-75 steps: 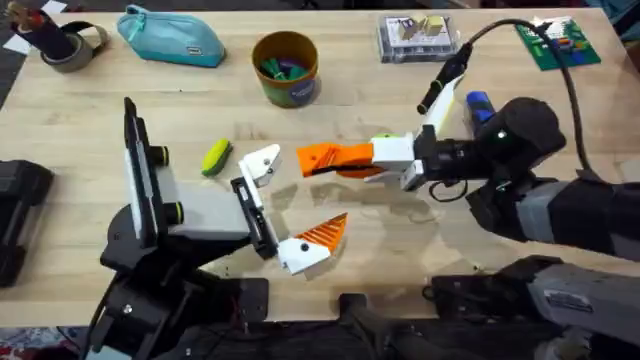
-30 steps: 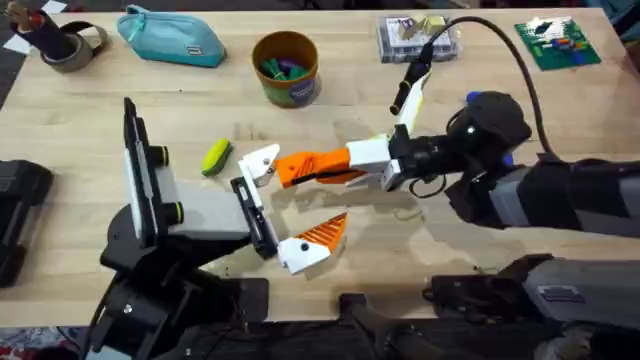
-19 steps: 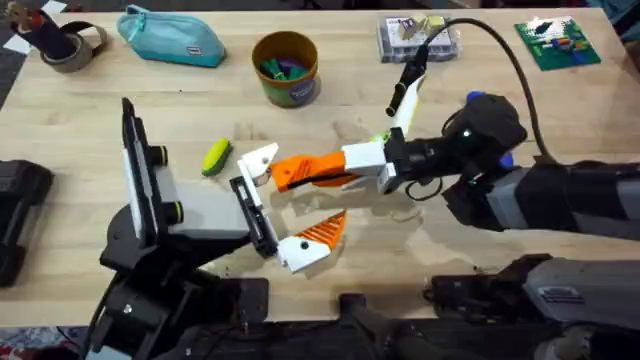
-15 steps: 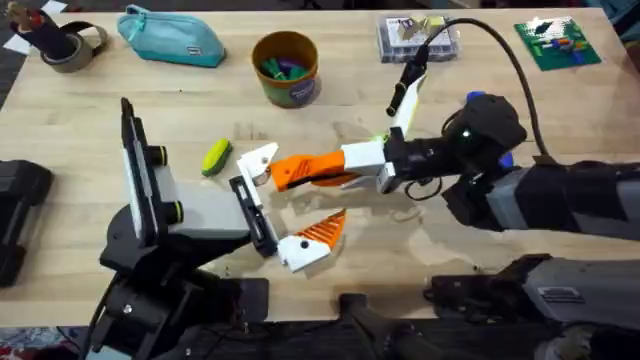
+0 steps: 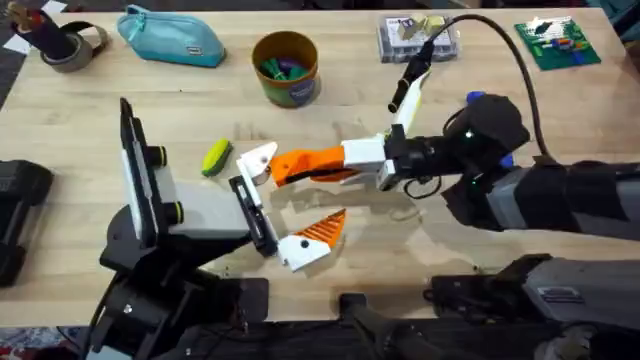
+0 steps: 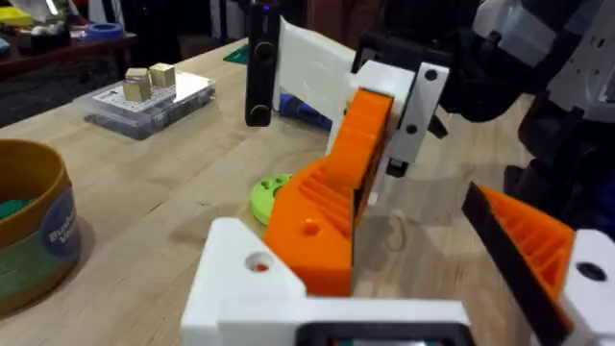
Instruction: Pick up the gripper from the table and insert it into the empty holder that is missing its gripper. Then pick up a screw, insert it into the mounting hole, and use the screwdriver to tighten it. Finally, clean up the table by picking up the vegetable and placing it into the bucket.
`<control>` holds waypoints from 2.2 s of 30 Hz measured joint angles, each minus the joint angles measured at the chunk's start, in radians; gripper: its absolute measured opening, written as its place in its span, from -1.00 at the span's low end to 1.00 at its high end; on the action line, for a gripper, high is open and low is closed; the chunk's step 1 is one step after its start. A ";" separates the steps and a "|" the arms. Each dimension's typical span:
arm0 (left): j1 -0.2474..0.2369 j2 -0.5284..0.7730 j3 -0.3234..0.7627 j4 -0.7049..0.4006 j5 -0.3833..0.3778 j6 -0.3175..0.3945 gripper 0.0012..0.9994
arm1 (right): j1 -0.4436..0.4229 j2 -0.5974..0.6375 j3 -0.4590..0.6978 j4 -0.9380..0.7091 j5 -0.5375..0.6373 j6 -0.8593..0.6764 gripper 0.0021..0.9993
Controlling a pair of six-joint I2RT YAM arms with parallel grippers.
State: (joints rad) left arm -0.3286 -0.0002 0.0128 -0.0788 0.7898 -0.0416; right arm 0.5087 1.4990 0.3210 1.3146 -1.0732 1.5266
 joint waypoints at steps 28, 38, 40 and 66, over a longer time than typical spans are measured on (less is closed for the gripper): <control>0.026 0.000 0.001 0.000 -0.106 -0.020 0.99 | 0.022 0.234 0.200 0.024 -0.097 -0.012 -0.97; 0.025 0.000 0.002 -0.003 -0.092 -0.020 0.99 | -0.011 0.278 0.280 -0.053 -0.263 -0.004 -0.97; 0.023 0.000 0.003 -0.004 -0.075 -0.022 0.99 | -0.022 0.279 0.283 -0.066 -0.286 -0.004 -0.97; 0.019 0.000 0.003 -0.007 -0.029 -0.023 0.99 | -0.040 0.279 0.288 -0.074 -0.287 -0.039 -0.97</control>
State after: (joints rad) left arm -0.3099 -0.0002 0.0154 -0.0860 0.7608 -0.0647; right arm 0.4682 1.7779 0.6091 1.2407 -1.3601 1.4876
